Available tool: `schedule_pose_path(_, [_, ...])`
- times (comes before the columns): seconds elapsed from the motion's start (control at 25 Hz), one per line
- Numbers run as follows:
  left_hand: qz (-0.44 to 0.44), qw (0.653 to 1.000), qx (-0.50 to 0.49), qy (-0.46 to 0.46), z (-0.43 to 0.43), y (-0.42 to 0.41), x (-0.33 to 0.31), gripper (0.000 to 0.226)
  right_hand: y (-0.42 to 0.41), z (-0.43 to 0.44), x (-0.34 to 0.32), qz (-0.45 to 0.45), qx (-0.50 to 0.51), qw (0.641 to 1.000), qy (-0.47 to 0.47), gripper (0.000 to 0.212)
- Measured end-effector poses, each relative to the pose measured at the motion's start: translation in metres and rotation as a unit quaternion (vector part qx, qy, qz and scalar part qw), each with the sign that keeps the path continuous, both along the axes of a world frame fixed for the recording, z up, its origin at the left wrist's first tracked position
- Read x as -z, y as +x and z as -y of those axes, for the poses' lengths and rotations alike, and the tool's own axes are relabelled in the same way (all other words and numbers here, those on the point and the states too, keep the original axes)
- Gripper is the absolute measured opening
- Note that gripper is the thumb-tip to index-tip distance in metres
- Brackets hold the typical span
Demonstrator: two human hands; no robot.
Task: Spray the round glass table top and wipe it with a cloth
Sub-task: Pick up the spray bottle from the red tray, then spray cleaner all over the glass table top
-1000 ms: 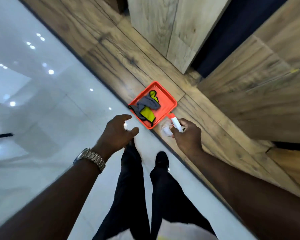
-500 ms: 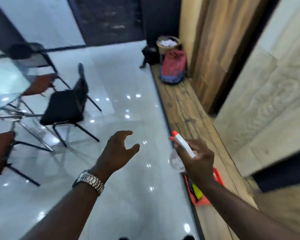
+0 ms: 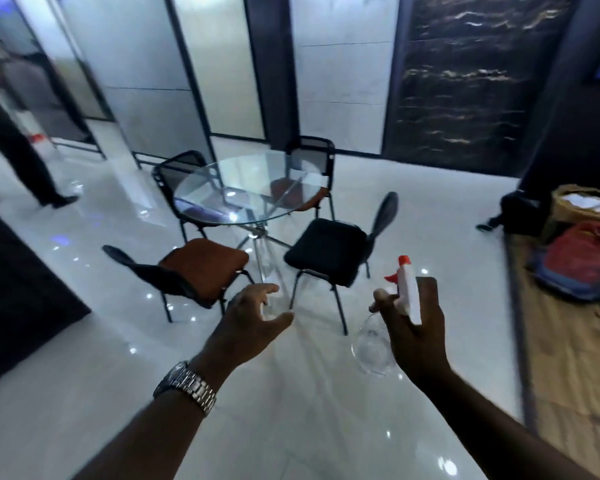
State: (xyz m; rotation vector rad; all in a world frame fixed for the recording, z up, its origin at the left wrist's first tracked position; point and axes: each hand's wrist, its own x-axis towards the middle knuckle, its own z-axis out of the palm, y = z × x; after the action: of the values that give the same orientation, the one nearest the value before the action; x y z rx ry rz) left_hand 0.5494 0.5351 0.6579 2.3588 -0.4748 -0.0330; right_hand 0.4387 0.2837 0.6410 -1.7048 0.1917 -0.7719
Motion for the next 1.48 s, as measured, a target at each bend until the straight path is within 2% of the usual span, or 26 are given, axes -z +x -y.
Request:
schedule_pose_path(0.2, [0.002,0.997,-0.08,-0.002,-0.052,0.086,0.015,0.059,0.133,-0.049,0.012,-0.012,-0.108,0.994,-0.009,0.021])
schedule_pose_path(0.44, [-0.025,0.989,-0.142,0.015,-0.048,0.204,0.015,0.064,0.29,-0.061,0.032,-0.025,-0.188,0.981,0.046,0.026])
schedule_pose_path(0.6, [-0.018,0.982,-0.188,0.007,-0.041,0.274,0.019,0.064,0.379,-0.059,0.038,-0.065,-0.232,0.97,0.027,0.01])
schedule_pose_path(0.88, [-0.044,0.976,-0.211,0.002,-0.045,0.416,0.057,0.056,0.539,-0.062,0.072,-0.104,-0.251,0.962,-0.007,0.006])
schedule_pose_path(1.0, [-0.052,0.978,-0.201,-0.005,-0.047,0.476,0.075,0.055,0.6,-0.063,0.088,-0.105,-0.248,0.963,-0.032,0.015])
schedule_pose_path(1.2, [-0.083,0.984,-0.158,0.02,-0.051,0.601,0.105,0.055,0.71,-0.055,0.111,-0.159,-0.228,0.96,-0.034,0.018])
schedule_pose_path(1.32, [-0.127,0.981,-0.146,0.034,-0.041,0.651,0.129,0.054,0.757,-0.045,0.131,-0.213,-0.225,0.951,-0.018,0.017])
schedule_pose_path(1.48, [-0.185,0.968,-0.156,0.069,-0.019,0.711,0.167,0.054,0.821,-0.034,0.173,-0.245,-0.249,0.936,-0.042,0.012])
